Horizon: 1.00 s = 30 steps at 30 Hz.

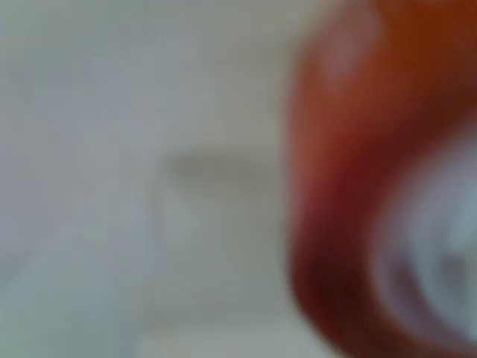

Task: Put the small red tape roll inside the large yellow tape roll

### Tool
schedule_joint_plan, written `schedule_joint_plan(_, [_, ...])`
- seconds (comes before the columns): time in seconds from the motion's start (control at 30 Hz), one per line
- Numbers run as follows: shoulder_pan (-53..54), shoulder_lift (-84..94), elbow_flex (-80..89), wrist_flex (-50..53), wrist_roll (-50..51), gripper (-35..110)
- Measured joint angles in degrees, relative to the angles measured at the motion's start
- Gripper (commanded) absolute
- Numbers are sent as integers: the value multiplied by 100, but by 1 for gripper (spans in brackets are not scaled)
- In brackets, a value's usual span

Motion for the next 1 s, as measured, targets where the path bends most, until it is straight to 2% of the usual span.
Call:
schedule_joint_plan(0.07, [18, -105, -158, 9, 0, 15])
schedule_joint_plan(0.13, [0, -255, -387, 9, 0, 1])
schedule_joint_plan(0.17, [-9, -290, -466, 0, 0, 0])
schedule_joint_plan(0.63, [-88, -167, -316, 0, 0, 0])
schedule_joint_plan(0.77, [-378, 721, 378, 0, 0, 0])
schedule_joint_plan(1.0, [-1178, 3296, 1872, 53, 0, 0])
